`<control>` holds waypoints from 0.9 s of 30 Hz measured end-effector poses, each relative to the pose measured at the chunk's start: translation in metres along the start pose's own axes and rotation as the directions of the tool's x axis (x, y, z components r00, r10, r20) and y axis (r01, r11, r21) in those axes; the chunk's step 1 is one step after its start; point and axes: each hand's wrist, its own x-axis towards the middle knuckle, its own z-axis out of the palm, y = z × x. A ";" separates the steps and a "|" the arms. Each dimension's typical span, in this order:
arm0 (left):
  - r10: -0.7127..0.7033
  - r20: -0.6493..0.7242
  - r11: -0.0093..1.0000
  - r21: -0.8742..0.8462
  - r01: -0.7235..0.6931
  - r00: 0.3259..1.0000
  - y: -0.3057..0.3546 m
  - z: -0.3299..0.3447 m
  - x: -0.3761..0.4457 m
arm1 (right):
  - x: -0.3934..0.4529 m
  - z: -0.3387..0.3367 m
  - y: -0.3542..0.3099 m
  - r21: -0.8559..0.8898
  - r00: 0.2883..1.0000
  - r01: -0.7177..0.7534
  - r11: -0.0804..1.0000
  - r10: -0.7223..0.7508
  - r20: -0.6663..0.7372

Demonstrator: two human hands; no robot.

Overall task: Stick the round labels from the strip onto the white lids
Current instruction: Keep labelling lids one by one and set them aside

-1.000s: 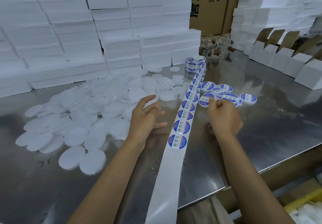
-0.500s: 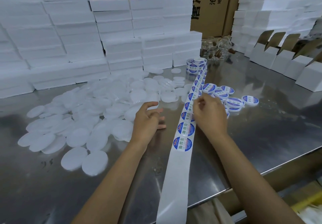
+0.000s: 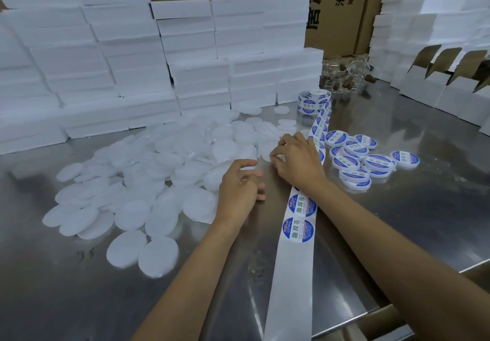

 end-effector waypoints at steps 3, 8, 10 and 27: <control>-0.004 -0.001 1.000 0.002 0.004 1.000 0.001 0.000 0.001 | 0.000 0.000 -0.002 0.045 1.000 -0.003 0.999 0.003 -0.001; -0.011 -0.006 1.000 0.002 0.011 1.000 0.000 -0.001 0.000 | -0.001 -0.003 -0.006 0.048 0.998 0.026 0.999 -0.028 0.052; -0.013 -0.009 1.000 0.001 0.013 1.000 0.001 -0.001 0.000 | -0.002 -0.007 -0.008 0.126 0.999 -0.025 0.992 0.019 0.044; -0.022 0.006 0.995 -0.101 0.022 1.000 0.011 -0.004 -0.007 | -0.012 -0.066 -0.012 0.769 0.803 -0.590 0.247 0.276 0.528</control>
